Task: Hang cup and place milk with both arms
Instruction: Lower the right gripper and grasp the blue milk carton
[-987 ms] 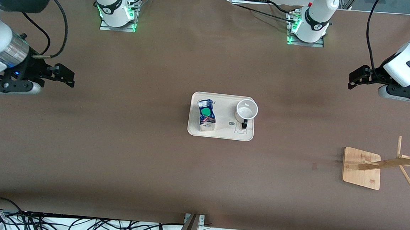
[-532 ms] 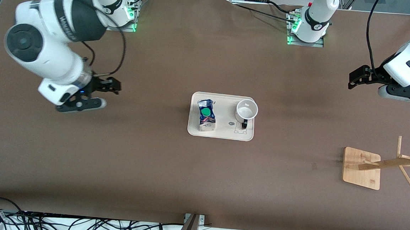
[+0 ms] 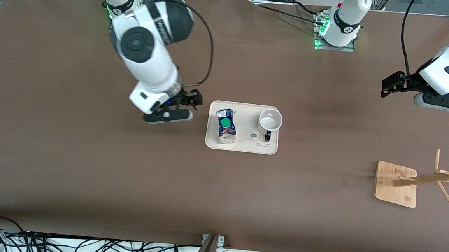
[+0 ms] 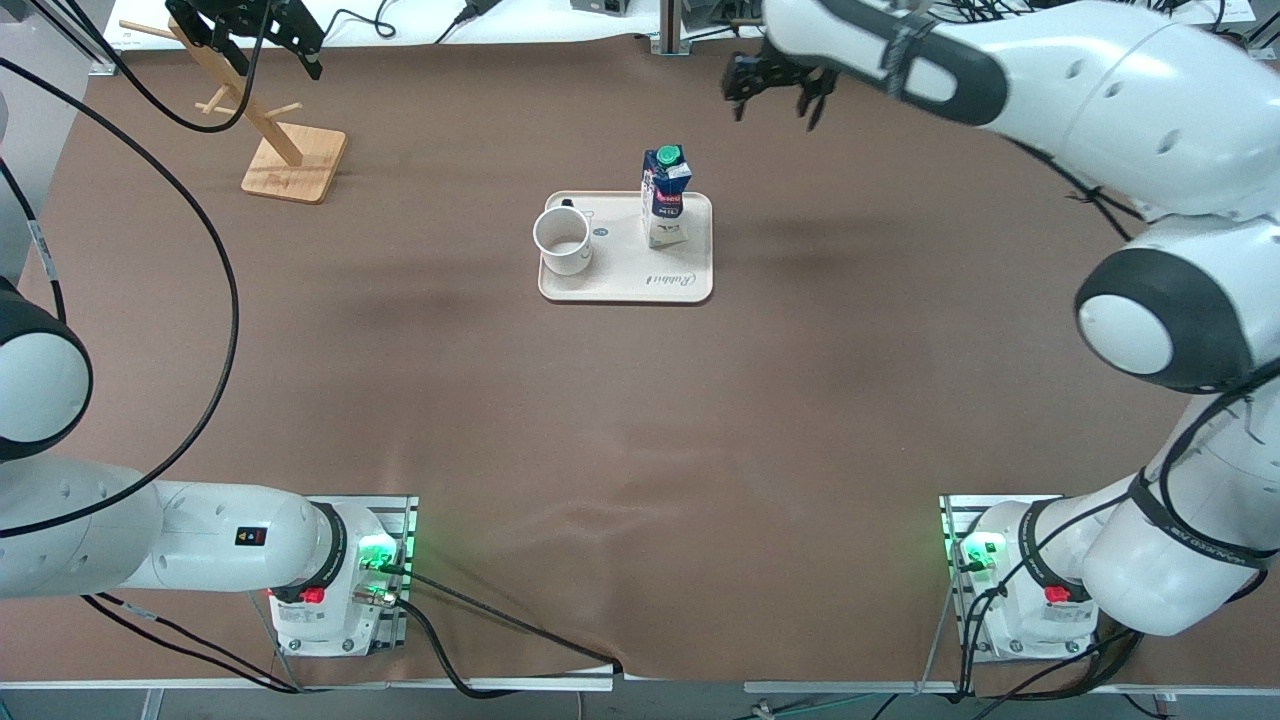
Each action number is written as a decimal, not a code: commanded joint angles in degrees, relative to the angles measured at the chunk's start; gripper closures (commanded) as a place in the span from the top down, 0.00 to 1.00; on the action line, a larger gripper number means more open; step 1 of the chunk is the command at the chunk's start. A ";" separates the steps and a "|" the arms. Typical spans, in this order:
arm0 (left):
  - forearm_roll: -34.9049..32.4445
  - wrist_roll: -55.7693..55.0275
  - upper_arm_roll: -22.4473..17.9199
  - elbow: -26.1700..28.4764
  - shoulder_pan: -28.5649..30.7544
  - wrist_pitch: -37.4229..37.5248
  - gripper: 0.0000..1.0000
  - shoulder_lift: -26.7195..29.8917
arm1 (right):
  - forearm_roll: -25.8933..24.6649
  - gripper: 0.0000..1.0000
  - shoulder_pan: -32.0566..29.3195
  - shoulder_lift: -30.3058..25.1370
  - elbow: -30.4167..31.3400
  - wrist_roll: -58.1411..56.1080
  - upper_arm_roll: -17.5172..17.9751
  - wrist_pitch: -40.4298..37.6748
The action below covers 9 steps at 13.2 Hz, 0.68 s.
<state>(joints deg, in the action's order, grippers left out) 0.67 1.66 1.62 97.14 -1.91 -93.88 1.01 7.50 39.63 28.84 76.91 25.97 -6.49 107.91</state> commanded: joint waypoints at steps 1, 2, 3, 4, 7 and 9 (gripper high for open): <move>-1.11 0.71 0.05 -1.78 -0.20 1.33 1.00 -0.74 | 0.85 1.00 3.43 8.31 -9.22 6.52 -0.01 1.42; -1.11 0.71 0.05 -1.78 -0.20 1.33 1.00 -0.74 | 0.85 1.00 4.48 9.90 -10.19 7.76 -0.10 2.73; -1.11 0.71 0.05 -1.87 -0.20 1.33 1.00 -0.74 | 0.68 1.00 5.54 10.87 -10.20 8.04 -0.10 4.40; -1.11 0.71 0.05 -1.87 -0.20 1.33 1.00 -0.74 | 0.15 1.00 6.42 11.93 -10.20 8.13 -0.10 5.63; -1.11 0.71 0.05 -1.78 -0.20 1.33 1.00 -0.74 | -2.74 1.00 7.57 13.69 -10.11 8.04 -0.19 7.66; -1.11 0.71 0.05 -1.87 -0.20 1.33 1.00 -0.74 | -2.84 1.00 7.66 13.87 -10.03 8.13 -0.19 7.93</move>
<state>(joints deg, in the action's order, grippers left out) 0.67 1.66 1.63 97.12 -1.91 -93.84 1.01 5.59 46.89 41.79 68.98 33.38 -6.24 116.18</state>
